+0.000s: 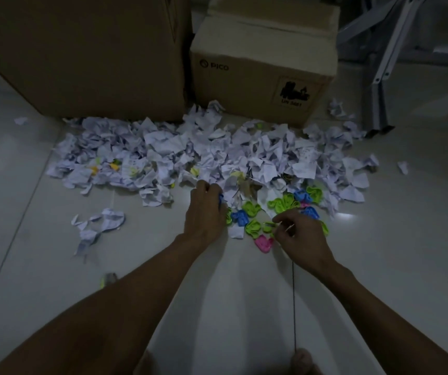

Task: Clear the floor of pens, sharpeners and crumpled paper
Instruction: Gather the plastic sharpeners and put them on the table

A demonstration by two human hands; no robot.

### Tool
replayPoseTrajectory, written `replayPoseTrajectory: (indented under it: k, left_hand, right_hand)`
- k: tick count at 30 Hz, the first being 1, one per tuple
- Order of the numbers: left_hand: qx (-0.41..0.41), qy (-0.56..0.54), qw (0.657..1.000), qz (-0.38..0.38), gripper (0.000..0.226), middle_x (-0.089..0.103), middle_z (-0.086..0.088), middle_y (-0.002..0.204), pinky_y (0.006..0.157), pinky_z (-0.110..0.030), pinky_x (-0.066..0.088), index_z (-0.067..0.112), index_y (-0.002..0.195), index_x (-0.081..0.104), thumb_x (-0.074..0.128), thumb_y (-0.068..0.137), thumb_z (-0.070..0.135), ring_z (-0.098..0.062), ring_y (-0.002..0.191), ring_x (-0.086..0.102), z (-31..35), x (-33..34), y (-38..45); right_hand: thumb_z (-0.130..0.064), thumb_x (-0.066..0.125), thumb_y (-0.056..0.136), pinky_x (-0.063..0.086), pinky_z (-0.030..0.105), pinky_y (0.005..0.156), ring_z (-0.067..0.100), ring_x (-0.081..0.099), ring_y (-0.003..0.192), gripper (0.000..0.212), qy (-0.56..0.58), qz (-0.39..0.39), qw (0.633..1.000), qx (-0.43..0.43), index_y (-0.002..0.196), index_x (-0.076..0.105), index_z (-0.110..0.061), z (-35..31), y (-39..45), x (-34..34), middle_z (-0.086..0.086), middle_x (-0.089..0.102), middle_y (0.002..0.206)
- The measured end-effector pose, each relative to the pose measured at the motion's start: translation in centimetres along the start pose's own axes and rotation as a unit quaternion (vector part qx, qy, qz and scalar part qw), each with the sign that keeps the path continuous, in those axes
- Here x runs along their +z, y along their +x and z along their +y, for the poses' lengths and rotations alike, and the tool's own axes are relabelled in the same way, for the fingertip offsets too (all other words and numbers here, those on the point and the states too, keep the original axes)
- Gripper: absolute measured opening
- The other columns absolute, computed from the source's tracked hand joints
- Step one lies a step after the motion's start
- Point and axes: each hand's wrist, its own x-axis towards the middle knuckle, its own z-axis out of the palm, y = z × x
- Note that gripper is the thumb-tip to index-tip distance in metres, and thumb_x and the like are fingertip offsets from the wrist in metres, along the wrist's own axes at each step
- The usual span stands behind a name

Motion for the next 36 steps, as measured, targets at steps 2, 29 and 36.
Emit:
replayPoseTrajectory:
  k: [2, 29, 36]
  left_hand:
    - [-0.001, -0.053, 0.997, 0.056, 0.015, 0.047, -0.015, 0.107, 0.072, -0.037, 0.043, 0.002, 0.102, 0.054, 0.05, 0.091, 0.011, -0.03, 0.093, 0.05, 0.2, -0.4, -0.2]
    - [-0.077, -0.096, 0.991, 0.061, 0.03, 0.06, -0.002, 0.076, 0.065, -0.038, 0.044, 0.018, 0.086, 0.051, 0.035, 0.091, 0.043, -0.025, 0.074, 0.057, -1.7, 0.9, -3.0]
    - [-0.294, -0.375, 0.875, 0.088, 0.039, 0.046, -0.005, 0.058, 0.05, -0.028, 0.026, 0.012, 0.068, 0.048, 0.031, 0.1, 0.026, -0.017, 0.053, 0.039, 0.1, 0.1, -2.3]
  right_hand:
    - [-0.008, 0.068, 0.082, 0.045, 0.017, 0.06, -0.001, 0.059, 0.064, 0.018, -0.005, 0.012, 1.0, -0.012, 0.098, 0.072, -0.014, -0.1, -0.1, 0.5, -0.007, 0.063, 0.077]
    - [-0.034, 0.072, 0.081, 0.031, 0.027, 0.067, 0.023, 0.043, 0.108, 0.036, -0.15, -0.013, 0.98, -0.133, 0.115, 0.068, -0.024, -3.1, 3.8, 5.3, -0.004, 0.031, 0.098]
    - [-0.038, 0.078, 0.073, 0.034, 0.027, 0.068, 0.019, 0.042, 0.106, 0.045, -0.138, -0.017, 0.98, -0.142, 0.115, 0.066, -0.025, -3.8, 3.7, 6.0, -0.005, 0.035, 0.101]
